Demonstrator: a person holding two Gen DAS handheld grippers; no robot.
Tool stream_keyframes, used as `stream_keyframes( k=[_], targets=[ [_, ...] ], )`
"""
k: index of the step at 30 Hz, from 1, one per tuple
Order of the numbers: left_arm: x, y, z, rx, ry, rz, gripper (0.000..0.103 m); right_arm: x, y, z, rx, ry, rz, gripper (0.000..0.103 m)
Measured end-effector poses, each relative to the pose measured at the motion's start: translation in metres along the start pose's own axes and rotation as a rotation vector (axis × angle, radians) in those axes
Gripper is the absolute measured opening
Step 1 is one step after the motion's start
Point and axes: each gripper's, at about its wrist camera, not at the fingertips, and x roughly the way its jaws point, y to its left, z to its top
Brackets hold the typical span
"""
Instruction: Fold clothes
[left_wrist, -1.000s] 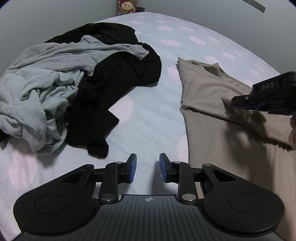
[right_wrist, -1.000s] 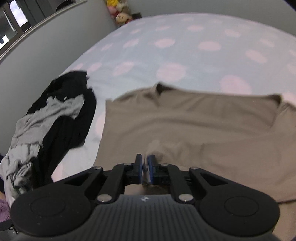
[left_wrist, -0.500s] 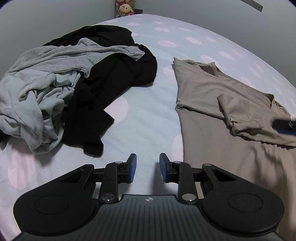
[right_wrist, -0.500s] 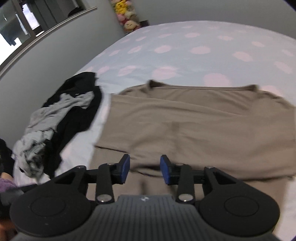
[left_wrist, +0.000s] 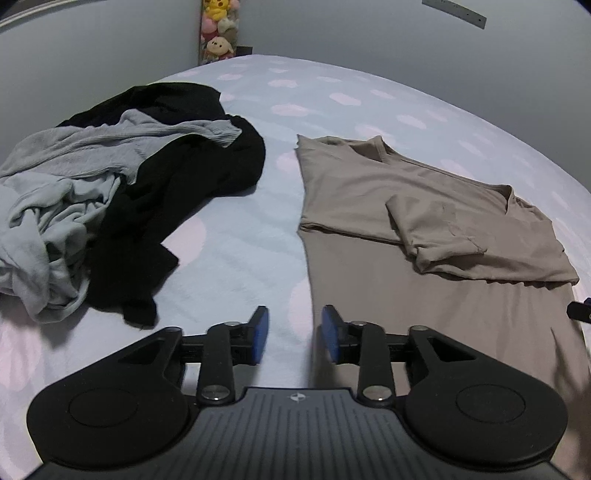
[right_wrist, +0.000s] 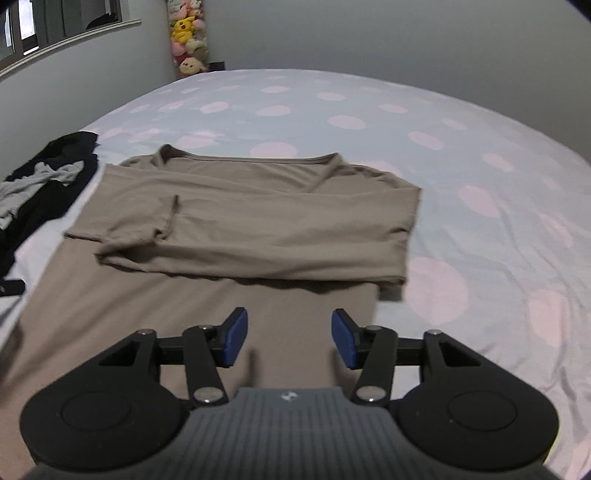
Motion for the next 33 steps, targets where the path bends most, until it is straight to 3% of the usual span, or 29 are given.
stream_keyframes(
  k=[8, 14, 20, 23, 29, 33],
  targets=[
    [-0.001, -0.017, 0.001, 0.025, -0.045, -0.073, 0.042, 0.009, -0.007, -0.015, 0.012, -0.055, -0.006, 0.059],
    [0.004, -0.030, 0.020, 0.032, -0.069, -0.161, 0.043, 0.023, -0.014, 0.001, 0.036, -0.118, 0.009, 0.061],
    [0.036, -0.053, 0.051, 0.051, -0.054, -0.208, 0.043, 0.040, -0.017, 0.019, 0.026, -0.162, 0.031, 0.061],
    [0.047, -0.073, 0.061, 0.112, -0.056, -0.212, 0.043, 0.048, -0.019, 0.024, 0.005, -0.189, 0.033, 0.061],
    [0.051, -0.121, 0.055, 0.259, -0.053, -0.297, 0.043, 0.060, -0.028, 0.019, 0.028, -0.204, 0.083, 0.061],
    [0.065, -0.145, 0.045, 0.355, -0.026, -0.220, 0.041, 0.062, -0.034, 0.017, 0.041, -0.202, 0.095, 0.061]
  ],
)
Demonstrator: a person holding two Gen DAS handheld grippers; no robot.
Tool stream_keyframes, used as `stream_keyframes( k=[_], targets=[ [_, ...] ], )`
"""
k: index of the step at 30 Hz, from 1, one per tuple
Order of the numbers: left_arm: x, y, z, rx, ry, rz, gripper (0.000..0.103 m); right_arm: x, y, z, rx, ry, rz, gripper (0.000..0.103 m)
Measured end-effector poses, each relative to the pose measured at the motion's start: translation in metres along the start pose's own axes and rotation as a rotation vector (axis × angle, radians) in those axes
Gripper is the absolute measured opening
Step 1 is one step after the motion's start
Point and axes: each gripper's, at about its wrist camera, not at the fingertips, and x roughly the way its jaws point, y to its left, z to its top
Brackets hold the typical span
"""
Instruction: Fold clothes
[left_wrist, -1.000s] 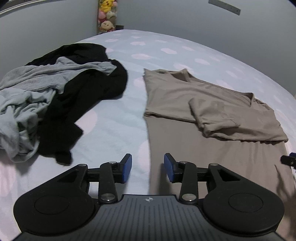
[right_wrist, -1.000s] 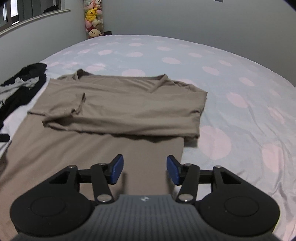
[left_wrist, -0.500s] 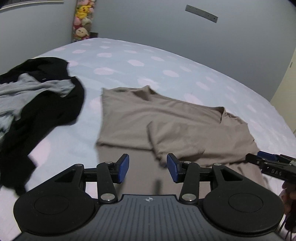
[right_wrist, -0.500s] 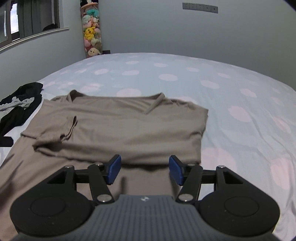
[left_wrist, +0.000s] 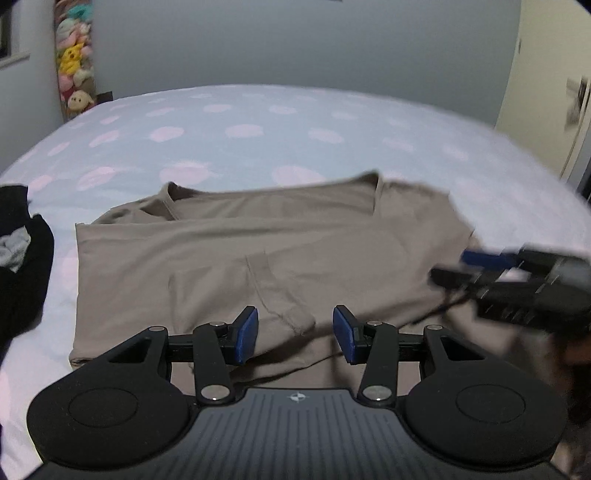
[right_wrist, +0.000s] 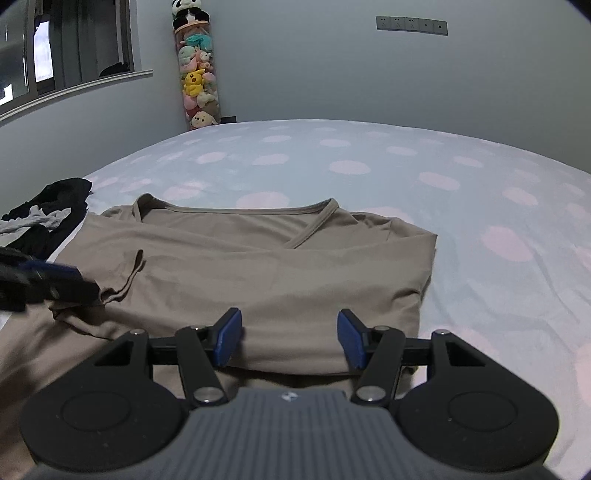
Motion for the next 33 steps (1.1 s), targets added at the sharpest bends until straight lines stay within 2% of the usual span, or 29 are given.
stream_keyframes(
  k=[1, 3, 5, 7, 10, 13, 16, 20, 21, 25, 29, 33],
  targets=[
    [0.001, -0.001, 0.000, 0.003, 0.007, 0.020, 0.037, 0.000, -0.002, 0.000, 0.007, -0.001, 0.003, 0.061],
    [0.004, -0.002, -0.001, 0.010, 0.021, 0.061, 0.012, -0.001, -0.005, 0.001, 0.021, -0.002, 0.008, 0.061],
    [-0.006, 0.005, 0.001, -0.021, -0.008, 0.083, 0.005, -0.002, -0.007, 0.001, 0.030, -0.001, 0.008, 0.061],
    [-0.021, 0.016, 0.002, -0.070, -0.048, 0.111, 0.004, -0.003, -0.007, 0.002, 0.036, -0.003, 0.013, 0.061],
    [-0.042, 0.034, -0.002, -0.147, -0.079, 0.165, 0.004, -0.006, -0.005, 0.003, 0.041, -0.006, 0.022, 0.061],
    [-0.053, 0.052, -0.012, -0.220, -0.073, 0.234, 0.004, -0.008, -0.002, 0.003, 0.037, -0.009, 0.029, 0.061],
    [-0.062, 0.070, -0.025, -0.316, -0.110, 0.297, 0.004, -0.011, 0.001, 0.003, 0.030, -0.016, 0.036, 0.061],
    [-0.069, 0.095, -0.038, -0.469, -0.124, 0.340, 0.009, -0.011, 0.005, 0.000, 0.024, -0.017, 0.036, 0.061],
    [-0.068, 0.098, -0.041, -0.484, -0.112, 0.363, 0.015, -0.009, 0.006, -0.001, 0.021, -0.013, 0.034, 0.061],
    [-0.069, 0.105, -0.049, -0.487, -0.063, 0.475, 0.017, -0.007, 0.009, -0.004, 0.022, 0.004, 0.042, 0.061],
    [-0.083, 0.114, -0.059, -0.525, -0.069, 0.512, 0.025, -0.008, 0.010, -0.004, 0.016, -0.003, 0.050, 0.061],
    [-0.092, 0.116, -0.056, -0.522, -0.085, 0.512, 0.030, -0.008, 0.008, -0.003, 0.024, -0.010, 0.051, 0.061]
  ],
)
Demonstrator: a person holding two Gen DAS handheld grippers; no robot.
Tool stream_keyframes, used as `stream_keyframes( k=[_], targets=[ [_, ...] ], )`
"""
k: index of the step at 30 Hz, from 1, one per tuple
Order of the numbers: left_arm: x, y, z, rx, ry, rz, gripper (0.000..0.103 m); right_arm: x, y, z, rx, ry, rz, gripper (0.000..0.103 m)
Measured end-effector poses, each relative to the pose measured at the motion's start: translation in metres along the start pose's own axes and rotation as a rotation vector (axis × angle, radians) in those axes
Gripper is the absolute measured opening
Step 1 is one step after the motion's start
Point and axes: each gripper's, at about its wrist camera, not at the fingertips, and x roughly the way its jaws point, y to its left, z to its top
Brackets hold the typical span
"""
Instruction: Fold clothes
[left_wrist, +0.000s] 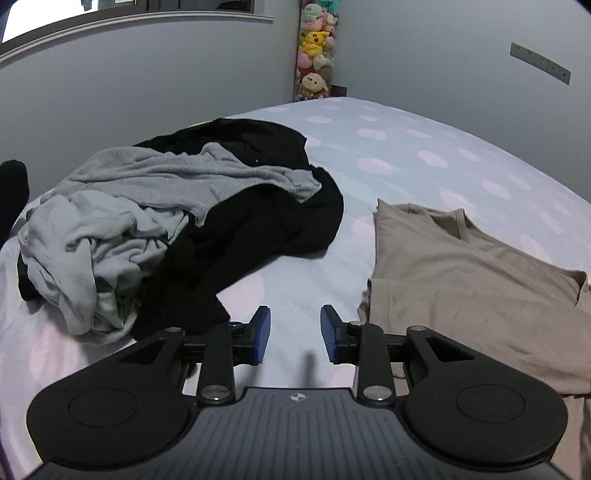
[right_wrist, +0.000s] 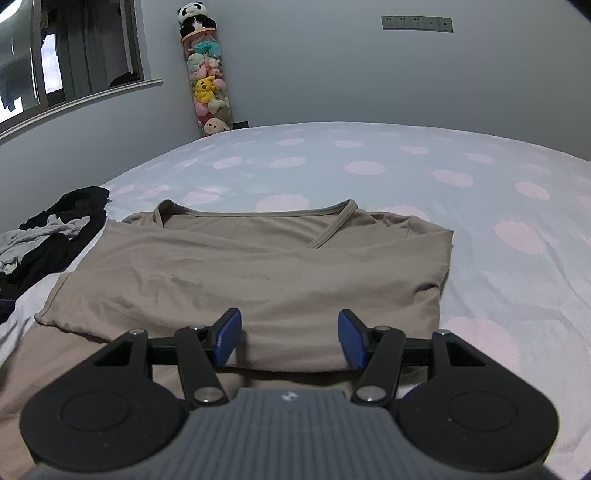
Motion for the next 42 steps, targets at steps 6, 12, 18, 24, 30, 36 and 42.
stream_keyframes(
  k=[6, 12, 18, 24, 30, 36, 42],
  targets=[
    [-0.006, -0.022, 0.011, 0.056, -0.048, -0.111, 0.050, -0.002, -0.003, 0.003, 0.010, -0.016, 0.001, 0.062],
    [0.000, -0.045, 0.006, 0.156, -0.056, -0.215, 0.060, -0.001, -0.005, 0.004, 0.005, -0.016, -0.005, 0.063],
    [0.012, -0.059, -0.004, 0.238, -0.043, -0.279, 0.061, -0.001, -0.007, 0.004, -0.005, -0.018, -0.004, 0.067],
    [0.022, -0.064, -0.006, 0.301, -0.059, -0.335, 0.061, 0.001, -0.008, 0.003, -0.003, -0.010, -0.001, 0.067],
    [0.041, -0.068, 0.004, 0.331, -0.040, -0.280, 0.061, 0.002, -0.010, 0.003, 0.003, -0.004, 0.004, 0.067],
    [0.063, -0.060, 0.015, 0.302, 0.040, -0.250, 0.046, 0.003, -0.016, 0.004, 0.018, -0.019, -0.003, 0.067],
    [0.061, -0.061, 0.010, 0.299, 0.033, -0.253, 0.006, 0.005, -0.035, 0.018, 0.075, -0.032, -0.063, 0.067]
  ],
)
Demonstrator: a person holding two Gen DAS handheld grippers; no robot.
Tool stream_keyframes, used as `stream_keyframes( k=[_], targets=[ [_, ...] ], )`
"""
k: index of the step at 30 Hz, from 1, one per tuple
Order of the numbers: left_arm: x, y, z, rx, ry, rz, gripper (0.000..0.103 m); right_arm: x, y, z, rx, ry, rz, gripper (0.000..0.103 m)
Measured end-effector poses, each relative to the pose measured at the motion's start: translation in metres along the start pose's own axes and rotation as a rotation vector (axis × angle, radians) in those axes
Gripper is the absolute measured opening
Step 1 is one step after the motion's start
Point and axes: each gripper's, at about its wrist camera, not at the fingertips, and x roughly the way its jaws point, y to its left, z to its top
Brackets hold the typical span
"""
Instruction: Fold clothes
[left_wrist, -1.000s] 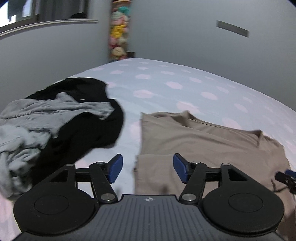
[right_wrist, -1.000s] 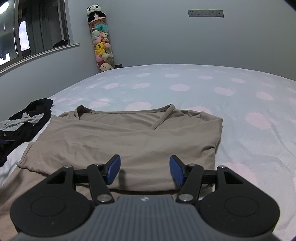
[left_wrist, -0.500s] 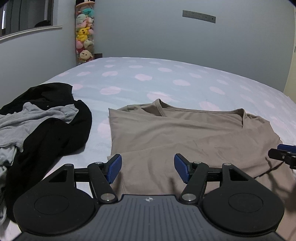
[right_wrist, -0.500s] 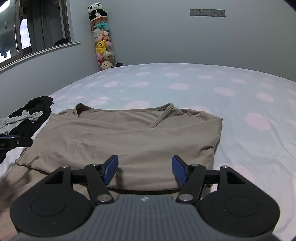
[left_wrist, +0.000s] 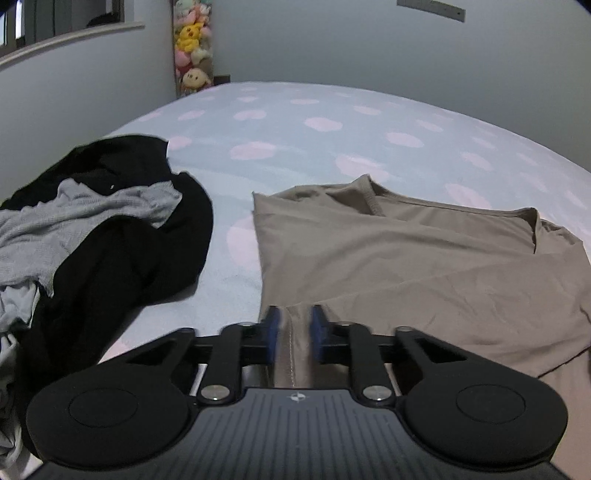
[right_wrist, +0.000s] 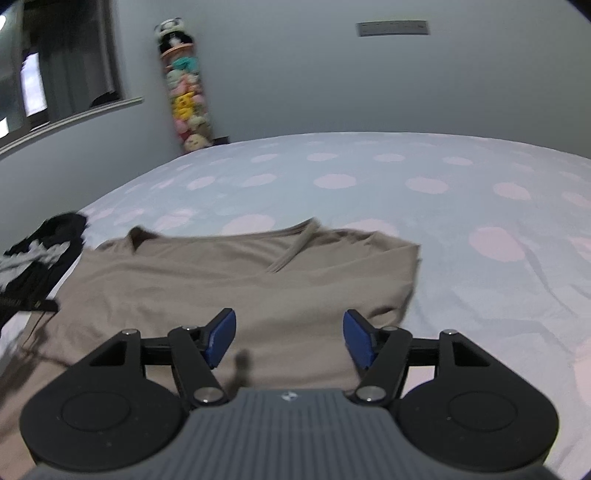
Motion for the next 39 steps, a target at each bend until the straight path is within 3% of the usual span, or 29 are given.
stream_keyframes(
  k=[5, 11, 14, 16, 17, 19, 21, 23, 26, 28, 29, 32, 39],
  targets=[
    [-0.001, -0.008, 0.006, 0.033, -0.014, -0.005, 0.001, 0.018, -0.041, 0.030, 0.080, -0.015, -0.052, 0.067],
    [0.001, -0.007, 0.012, 0.038, 0.000, -0.005, 0.000, 0.051, -0.080, 0.040, 0.171, 0.029, -0.028, 0.056],
    [0.002, -0.003, 0.014, 0.023, 0.009, -0.010, 0.000, 0.061, -0.082, 0.035, 0.168, 0.063, 0.002, 0.032],
    [0.001, -0.001, 0.015, 0.021, 0.012, -0.005, 0.000, 0.063, -0.076, 0.032, 0.119, 0.065, 0.000, 0.009],
    [-0.001, 0.001, 0.014, 0.025, 0.003, 0.012, 0.000, 0.062, -0.074, 0.031, 0.092, 0.059, -0.009, 0.008],
    [-0.005, 0.004, 0.013, 0.021, -0.003, 0.028, 0.006, 0.058, -0.074, 0.032, 0.086, 0.050, -0.017, 0.006],
    [-0.008, 0.007, 0.010, 0.013, -0.003, 0.026, 0.029, 0.055, -0.074, 0.033, 0.089, 0.038, -0.030, 0.005],
    [-0.009, 0.007, 0.006, 0.009, 0.001, 0.006, 0.037, 0.053, -0.071, 0.034, 0.066, 0.024, -0.054, 0.004],
    [-0.005, 0.003, 0.002, 0.027, 0.014, 0.024, 0.038, 0.050, -0.065, 0.035, 0.037, 0.005, -0.081, 0.004],
    [-0.001, 0.002, 0.001, 0.025, 0.022, 0.019, 0.031, 0.049, -0.062, 0.035, 0.013, 0.003, -0.088, 0.004],
    [0.001, 0.002, 0.001, 0.021, 0.026, 0.012, 0.015, 0.048, -0.062, 0.035, 0.009, 0.003, -0.089, 0.004],
    [-0.001, -0.001, 0.004, 0.042, -0.001, 0.036, 0.001, 0.048, -0.065, 0.034, 0.013, 0.007, -0.088, 0.004],
    [-0.025, -0.004, 0.033, 0.042, -0.137, 0.027, 0.000, 0.047, -0.066, 0.035, 0.025, -0.005, -0.097, 0.004]
  ],
)
